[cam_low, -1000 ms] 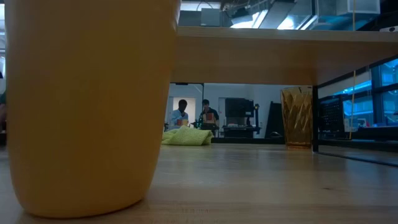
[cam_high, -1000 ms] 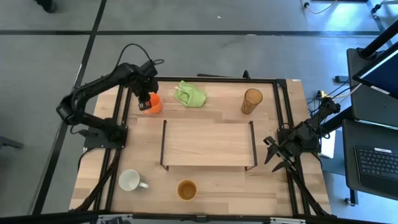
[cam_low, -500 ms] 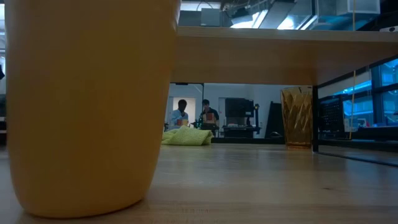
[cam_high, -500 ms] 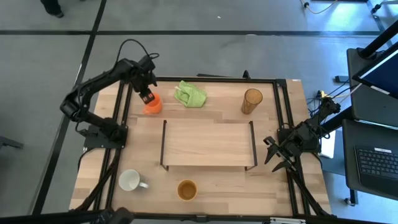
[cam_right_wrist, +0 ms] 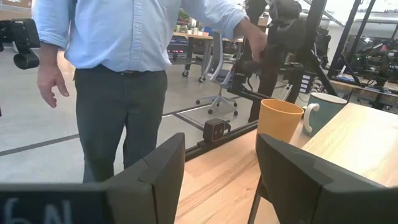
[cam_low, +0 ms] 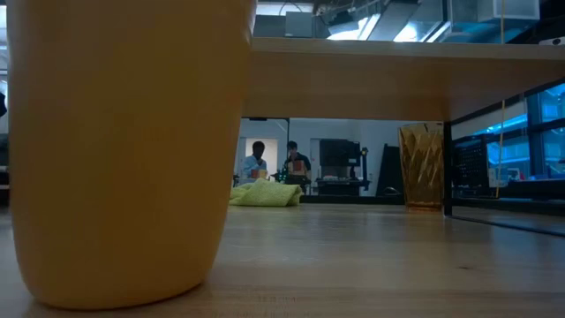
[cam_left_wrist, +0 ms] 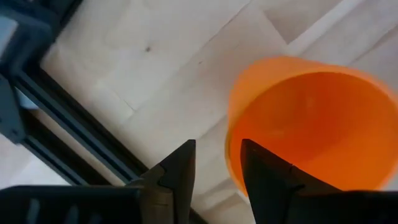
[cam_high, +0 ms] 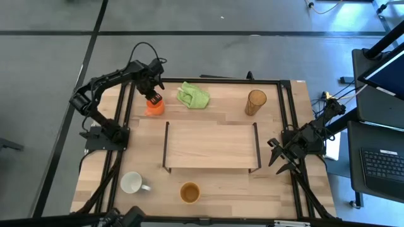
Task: Stack small to large cups/mugs on shelf
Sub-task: Put the orange mug on the shelf
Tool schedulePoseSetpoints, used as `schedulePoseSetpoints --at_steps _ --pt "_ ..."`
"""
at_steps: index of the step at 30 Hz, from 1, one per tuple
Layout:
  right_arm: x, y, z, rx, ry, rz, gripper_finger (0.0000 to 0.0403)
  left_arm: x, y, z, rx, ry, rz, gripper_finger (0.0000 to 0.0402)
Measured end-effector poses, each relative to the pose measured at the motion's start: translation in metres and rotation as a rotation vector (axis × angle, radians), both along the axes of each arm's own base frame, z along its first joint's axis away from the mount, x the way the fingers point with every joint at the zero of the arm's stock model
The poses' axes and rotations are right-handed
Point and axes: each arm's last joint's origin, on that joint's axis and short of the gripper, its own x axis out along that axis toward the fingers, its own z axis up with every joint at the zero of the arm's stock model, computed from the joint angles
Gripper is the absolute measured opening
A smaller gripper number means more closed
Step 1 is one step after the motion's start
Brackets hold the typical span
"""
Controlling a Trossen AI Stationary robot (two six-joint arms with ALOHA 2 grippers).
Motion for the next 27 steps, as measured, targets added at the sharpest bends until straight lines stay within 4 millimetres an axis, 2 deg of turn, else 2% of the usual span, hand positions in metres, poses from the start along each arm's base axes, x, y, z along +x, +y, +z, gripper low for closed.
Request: schedulePoseSetpoints --at_steps 3,9,15,19,27 --pt "0.0 0.0 0.0 0.0 0.0 0.0 0.02 0.003 0.001 0.001 0.033 -0.011 -0.032 0.0122" --pt "0.0 0.0 0.0 0.0 0.0 0.0 0.02 0.005 0.004 0.001 -0.006 -0.12 -0.031 0.0122" --pt "0.0 0.0 0.0 0.0 0.0 0.0 0.02 0.003 0.006 0.0 0.0 -0.108 -0.047 0.0122" --pt "0.0 0.0 0.0 0.0 0.0 0.0 0.02 -0.002 0.009 -0.011 -0.045 -0.071 -0.033 0.0122" --pt "0.0 0.0 0.0 0.0 -0.001 0.0 0.02 -0.002 0.011 -0.014 -0.036 -0.069 -0.012 0.0121"
